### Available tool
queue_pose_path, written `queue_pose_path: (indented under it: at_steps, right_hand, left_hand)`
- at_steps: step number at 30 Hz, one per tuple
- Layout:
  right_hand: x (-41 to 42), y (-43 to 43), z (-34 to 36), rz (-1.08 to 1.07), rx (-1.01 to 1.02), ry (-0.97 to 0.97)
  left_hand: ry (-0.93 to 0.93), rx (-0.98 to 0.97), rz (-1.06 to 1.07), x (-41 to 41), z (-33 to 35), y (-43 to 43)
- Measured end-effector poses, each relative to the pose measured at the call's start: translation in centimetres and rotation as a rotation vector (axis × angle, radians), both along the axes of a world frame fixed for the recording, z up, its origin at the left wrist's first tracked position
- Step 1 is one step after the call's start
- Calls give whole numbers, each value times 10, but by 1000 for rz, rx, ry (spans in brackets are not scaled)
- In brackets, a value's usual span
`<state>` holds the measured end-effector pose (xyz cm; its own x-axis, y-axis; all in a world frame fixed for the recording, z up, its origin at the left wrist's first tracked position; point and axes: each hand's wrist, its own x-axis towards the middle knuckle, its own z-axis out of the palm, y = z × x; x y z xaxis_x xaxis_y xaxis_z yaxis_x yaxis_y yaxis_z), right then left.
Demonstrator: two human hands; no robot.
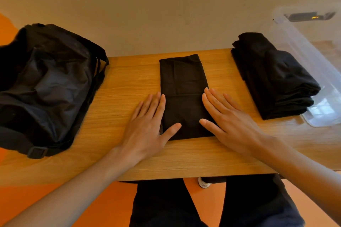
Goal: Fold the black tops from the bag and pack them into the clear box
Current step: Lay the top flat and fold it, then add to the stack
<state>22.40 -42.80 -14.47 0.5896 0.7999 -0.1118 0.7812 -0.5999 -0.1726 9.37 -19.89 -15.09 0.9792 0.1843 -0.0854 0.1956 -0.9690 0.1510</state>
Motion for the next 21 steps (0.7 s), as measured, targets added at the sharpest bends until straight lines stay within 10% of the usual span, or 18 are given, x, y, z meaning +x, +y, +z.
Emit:
queue_pose_path:
  at_steps: [9, 21]
  right_hand:
    - [94, 80, 21, -354, 460, 67]
    - [181, 141, 24, -710, 344, 486]
  left_hand:
    - [-358, -262, 202, 99, 12, 51]
    - [-71, -479, 379, 201, 27, 84]
